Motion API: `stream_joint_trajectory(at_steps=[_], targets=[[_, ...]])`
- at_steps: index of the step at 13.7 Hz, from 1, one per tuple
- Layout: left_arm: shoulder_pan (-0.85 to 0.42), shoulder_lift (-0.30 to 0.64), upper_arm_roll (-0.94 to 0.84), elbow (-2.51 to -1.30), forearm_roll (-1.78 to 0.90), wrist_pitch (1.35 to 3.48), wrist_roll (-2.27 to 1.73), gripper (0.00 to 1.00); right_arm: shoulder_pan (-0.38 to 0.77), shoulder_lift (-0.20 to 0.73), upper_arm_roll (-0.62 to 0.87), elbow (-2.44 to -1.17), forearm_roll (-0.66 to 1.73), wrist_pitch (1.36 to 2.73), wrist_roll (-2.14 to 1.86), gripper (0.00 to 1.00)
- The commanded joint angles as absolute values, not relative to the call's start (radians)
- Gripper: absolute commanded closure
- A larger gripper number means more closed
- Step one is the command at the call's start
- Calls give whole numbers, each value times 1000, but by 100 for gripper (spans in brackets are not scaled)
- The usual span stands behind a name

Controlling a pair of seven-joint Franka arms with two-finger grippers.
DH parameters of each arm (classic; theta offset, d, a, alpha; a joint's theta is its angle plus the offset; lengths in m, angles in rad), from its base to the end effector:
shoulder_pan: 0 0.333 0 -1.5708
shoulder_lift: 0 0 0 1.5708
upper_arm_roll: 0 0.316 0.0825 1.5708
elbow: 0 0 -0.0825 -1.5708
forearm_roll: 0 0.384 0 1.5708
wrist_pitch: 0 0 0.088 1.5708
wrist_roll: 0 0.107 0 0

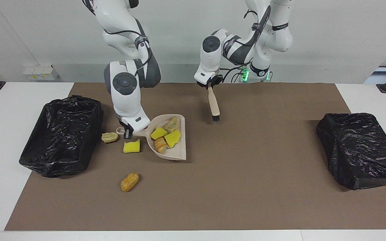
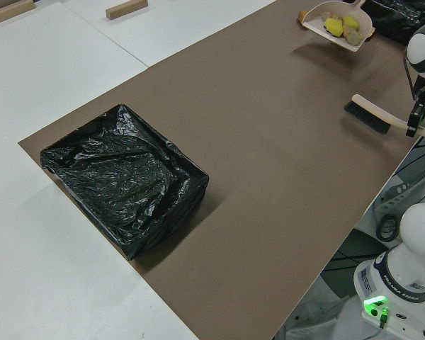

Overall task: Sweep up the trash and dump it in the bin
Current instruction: 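Carry the loaded dustpan to the nearby black bag with the right gripper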

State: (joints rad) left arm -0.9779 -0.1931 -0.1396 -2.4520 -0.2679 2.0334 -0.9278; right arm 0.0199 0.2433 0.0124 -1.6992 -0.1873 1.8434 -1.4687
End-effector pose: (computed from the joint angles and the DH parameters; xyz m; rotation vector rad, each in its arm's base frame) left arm 0.1764 -0.3952 0.3552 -3.0230 0.0556 0.4356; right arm 0.6216 0.0047 0.4433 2.1760 2.1533 -0.2907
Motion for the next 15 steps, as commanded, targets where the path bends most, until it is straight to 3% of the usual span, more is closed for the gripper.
stream_joint_trajectory(at_steps=[1, 10, 11, 12, 13, 14, 15], targets=[[-993, -219, -120, -2491, -366, 2092, -965, 100, -84, 245, 23, -1651, -192, 1832, -1571, 100], [-985, -204, -118, -2530, -414, 2149, -900, 100, -466, 242, 15, -1600, -208, 1880, -1928, 100], [-980, -198, -117, -2528, -414, 2145, -881, 83, -488, 239, 14, -1600, -242, 1903, -1934, 100], [-977, -193, -115, -2526, -414, 2151, -873, 52, -506, 235, 14, -1600, -292, 1917, -1922, 100], [-959, -184, -115, -2519, -413, 2151, -862, 31, -512, 233, 11, -1603, -339, 1917, -1907, 100], [-931, -173, -115, -2508, -408, 2149, -839, 0, -512, 233, 11, -1603, -404, 1919, -1881, 100], [-895, -175, -114, -2494, -405, 2135, -815, 0, -512, 233, 14, -1601, -478, 1917, -1843, 100]])
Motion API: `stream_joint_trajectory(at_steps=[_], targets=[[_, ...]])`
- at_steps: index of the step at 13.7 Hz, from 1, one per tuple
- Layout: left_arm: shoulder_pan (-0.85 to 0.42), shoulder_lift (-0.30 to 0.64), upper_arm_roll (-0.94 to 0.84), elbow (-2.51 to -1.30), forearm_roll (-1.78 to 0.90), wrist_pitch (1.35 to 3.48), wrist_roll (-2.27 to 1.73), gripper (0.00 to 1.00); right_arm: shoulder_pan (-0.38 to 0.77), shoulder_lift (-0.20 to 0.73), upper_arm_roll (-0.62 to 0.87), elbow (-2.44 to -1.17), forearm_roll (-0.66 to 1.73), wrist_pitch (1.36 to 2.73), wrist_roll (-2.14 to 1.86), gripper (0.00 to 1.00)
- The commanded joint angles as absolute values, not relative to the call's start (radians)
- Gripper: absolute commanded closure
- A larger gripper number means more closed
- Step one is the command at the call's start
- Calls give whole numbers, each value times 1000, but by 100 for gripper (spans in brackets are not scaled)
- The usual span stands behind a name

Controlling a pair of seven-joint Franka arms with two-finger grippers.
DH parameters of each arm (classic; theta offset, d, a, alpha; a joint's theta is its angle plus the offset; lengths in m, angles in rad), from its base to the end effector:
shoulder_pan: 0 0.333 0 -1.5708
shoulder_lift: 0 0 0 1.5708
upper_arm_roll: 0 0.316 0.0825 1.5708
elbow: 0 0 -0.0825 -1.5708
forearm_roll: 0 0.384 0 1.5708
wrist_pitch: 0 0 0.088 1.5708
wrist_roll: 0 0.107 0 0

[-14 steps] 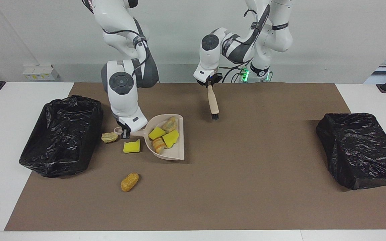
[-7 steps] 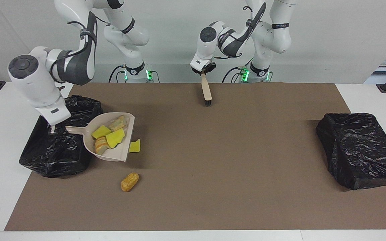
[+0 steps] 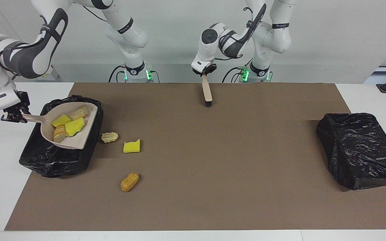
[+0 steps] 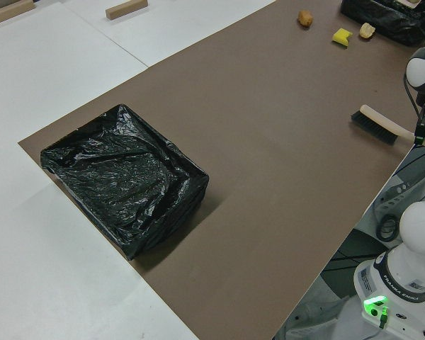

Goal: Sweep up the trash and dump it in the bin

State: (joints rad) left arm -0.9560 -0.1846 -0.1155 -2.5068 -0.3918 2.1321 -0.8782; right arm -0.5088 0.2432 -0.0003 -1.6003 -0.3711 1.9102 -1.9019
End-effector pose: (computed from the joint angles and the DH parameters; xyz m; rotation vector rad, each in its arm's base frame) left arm 0.1912 -0.3838 0.3368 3.0857 0.0811 -0.5353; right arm 0.5501 -0.3368 0.4997 2.1303 1.9963 -0.4529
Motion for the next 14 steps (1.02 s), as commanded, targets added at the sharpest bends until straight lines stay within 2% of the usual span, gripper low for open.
stream_joint_trajectory(at_steps=[1, 3, 7, 11, 14], targets=[[-847, -179, -114, -2484, -399, 2134, -778, 0, -502, 233, 15, -1603, -547, 1916, -1803, 100], [-784, -178, -110, -2444, -317, 2099, -718, 0, -448, 232, 15, -1609, -690, 1898, -1697, 100], [-570, -190, -110, -2333, -134, 1926, -531, 0, -377, 224, 15, -1609, -814, 1783, -1602, 100], [-379, -198, -107, -2225, -38, 1895, -364, 0, -373, 204, 15, -1606, -848, 1775, -1612, 100], [-284, -186, -106, -2076, -37, 1797, -241, 0, -387, 184, 17, -1605, -842, 1772, -1621, 100]])
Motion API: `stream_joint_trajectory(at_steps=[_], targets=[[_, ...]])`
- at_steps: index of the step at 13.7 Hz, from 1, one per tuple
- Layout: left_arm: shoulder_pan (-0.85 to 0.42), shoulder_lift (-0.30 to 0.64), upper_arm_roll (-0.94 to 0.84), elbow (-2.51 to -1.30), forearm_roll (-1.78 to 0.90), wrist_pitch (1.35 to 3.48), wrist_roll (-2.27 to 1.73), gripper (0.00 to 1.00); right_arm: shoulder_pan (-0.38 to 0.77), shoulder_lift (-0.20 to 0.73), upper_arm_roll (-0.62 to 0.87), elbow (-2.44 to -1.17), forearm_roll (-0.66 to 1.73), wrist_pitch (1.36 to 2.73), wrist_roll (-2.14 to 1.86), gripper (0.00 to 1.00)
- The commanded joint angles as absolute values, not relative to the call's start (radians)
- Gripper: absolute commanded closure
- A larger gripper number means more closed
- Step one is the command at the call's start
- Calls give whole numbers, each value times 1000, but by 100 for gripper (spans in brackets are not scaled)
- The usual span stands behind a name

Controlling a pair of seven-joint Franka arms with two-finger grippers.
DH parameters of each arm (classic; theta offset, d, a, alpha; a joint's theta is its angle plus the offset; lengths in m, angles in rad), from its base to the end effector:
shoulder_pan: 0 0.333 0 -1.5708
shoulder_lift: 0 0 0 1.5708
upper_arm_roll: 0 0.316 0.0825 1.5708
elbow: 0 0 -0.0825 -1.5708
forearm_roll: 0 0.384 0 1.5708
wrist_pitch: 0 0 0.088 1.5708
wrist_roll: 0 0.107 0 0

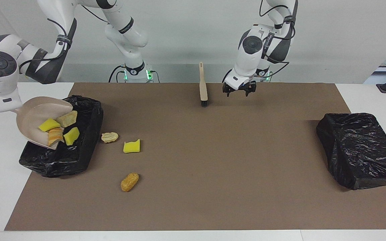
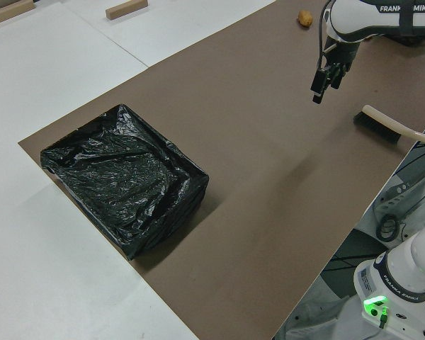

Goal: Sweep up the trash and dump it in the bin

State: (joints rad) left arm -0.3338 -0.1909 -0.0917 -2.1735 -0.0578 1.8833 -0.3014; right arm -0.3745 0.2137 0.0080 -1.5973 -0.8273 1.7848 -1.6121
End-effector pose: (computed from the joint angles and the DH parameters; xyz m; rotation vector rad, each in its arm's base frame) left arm 0.4376 -0.2047 0.4653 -3.1320 0.1584 0.1670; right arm 0.5672 -0.2859 0.5307 1.9273 1.6945 -0.9290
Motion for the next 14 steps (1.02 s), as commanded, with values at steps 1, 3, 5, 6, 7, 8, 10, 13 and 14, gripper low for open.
stream_joint_trajectory(at_steps=[1, 3, 5, 6, 7, 8, 10, 13, 14], targets=[[-258, -184, -106, -2022, -37, 1754, -206, 0, -387, 175, 17, -1605, -830, 1769, -1627, 100], [-184, -187, -103, -1894, -35, 1630, -134, 0, -388, 152, 14, -1601, -705, 1750, -1666, 100], [-126, -181, -101, -1781, -25, 1553, -27, 0, -393, 130, 14, -1601, -585, 1741, -1686, 100], [-103, -175, -103, -1737, 7, 1525, -2, 0, -391, 130, 21, -1601, -539, 1724, -1684, 100], [-98, -158, -101, -1699, 23, 1479, 26, 0, -381, 130, 26, -1603, -493, 1718, -1671, 100], [-92, -141, -101, -1656, 25, 1447, 55, 0, -368, 129, 28, -1608, -456, 1718, -1658, 100], [-71, -92, -101, -1580, 23, 1419, 64, 0, -313, 120, 29, -1632, -392, 1718, -1629, 100], [-69, 4, -100, -1427, 21, 1355, 64, 0, -218, 101, 29, -1664, -332, 1701, -1431, 100], [-69, 20, -98, -1407, 20, 1356, 64, 0, -192, 101, 29, -1667, -318, 1694, -1331, 100]])
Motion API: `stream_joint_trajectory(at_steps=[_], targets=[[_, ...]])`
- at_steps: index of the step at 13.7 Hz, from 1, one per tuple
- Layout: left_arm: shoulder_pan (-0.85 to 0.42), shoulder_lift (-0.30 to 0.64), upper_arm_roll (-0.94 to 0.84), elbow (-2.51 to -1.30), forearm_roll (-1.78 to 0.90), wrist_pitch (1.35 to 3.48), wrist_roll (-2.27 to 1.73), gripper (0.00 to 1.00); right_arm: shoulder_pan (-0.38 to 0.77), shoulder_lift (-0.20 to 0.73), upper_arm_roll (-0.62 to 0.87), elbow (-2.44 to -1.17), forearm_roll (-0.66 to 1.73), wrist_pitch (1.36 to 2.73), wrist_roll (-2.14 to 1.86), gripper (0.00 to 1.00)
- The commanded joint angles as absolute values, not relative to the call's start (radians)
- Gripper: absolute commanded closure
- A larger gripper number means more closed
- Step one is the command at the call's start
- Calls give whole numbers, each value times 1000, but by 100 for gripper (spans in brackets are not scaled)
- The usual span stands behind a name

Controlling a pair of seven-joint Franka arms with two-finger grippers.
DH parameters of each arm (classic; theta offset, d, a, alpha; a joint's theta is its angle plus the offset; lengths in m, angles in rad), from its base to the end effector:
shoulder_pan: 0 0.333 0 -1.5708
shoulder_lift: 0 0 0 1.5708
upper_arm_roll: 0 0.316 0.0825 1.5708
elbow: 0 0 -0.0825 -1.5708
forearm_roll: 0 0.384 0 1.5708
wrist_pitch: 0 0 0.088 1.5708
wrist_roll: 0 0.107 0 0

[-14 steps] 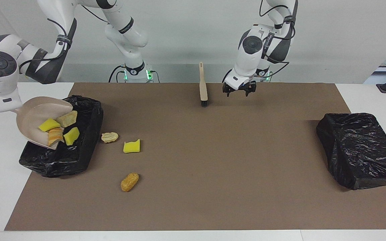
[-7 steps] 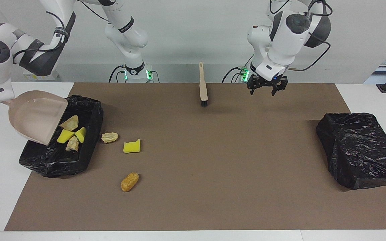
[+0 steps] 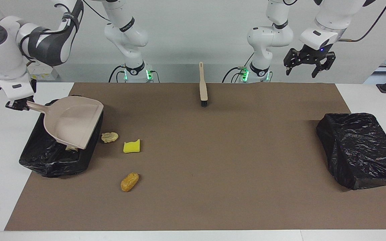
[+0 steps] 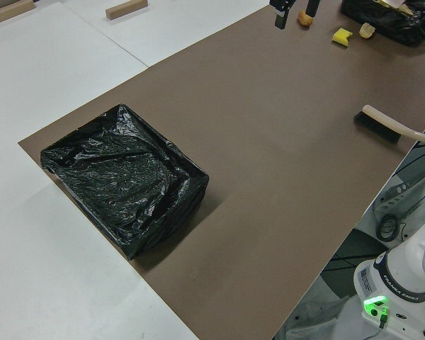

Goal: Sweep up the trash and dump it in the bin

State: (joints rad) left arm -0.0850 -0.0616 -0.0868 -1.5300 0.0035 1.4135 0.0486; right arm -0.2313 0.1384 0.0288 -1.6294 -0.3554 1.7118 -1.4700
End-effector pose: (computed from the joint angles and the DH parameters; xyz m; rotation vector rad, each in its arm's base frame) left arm 0.5107 -0.0899 0.6630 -3.1094 0.3428 0.0852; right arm 0.5820 -0.1537 0.5342 2.2992 1.7987 -0.4337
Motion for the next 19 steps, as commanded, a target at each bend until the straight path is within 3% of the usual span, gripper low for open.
stream_joint_trajectory(at_steps=[1, 6, 9, 14, 19], targets=[[-71, 15, -98, -1410, 20, 1370, 66, 0, -145, 101, 29, -1675, -304, 1674, -1242, 100], [-72, -38, -101, -1491, 18, 1376, 68, 0, 36, 112, 29, -1775, -165, 1677, -768, 100], [-72, -38, -101, -1494, 18, 1378, 55, 0, 130, 117, 29, -1839, -74, 1747, -482, 100], [-77, -44, -103, -1503, 18, 1378, 61, 0, 307, 210, 29, -1848, 0, 1893, 38, 100], [-83, -133, -103, -1649, 17, 1456, 72, 0, 438, 314, 29, -1838, 118, 2061, 306, 100]])
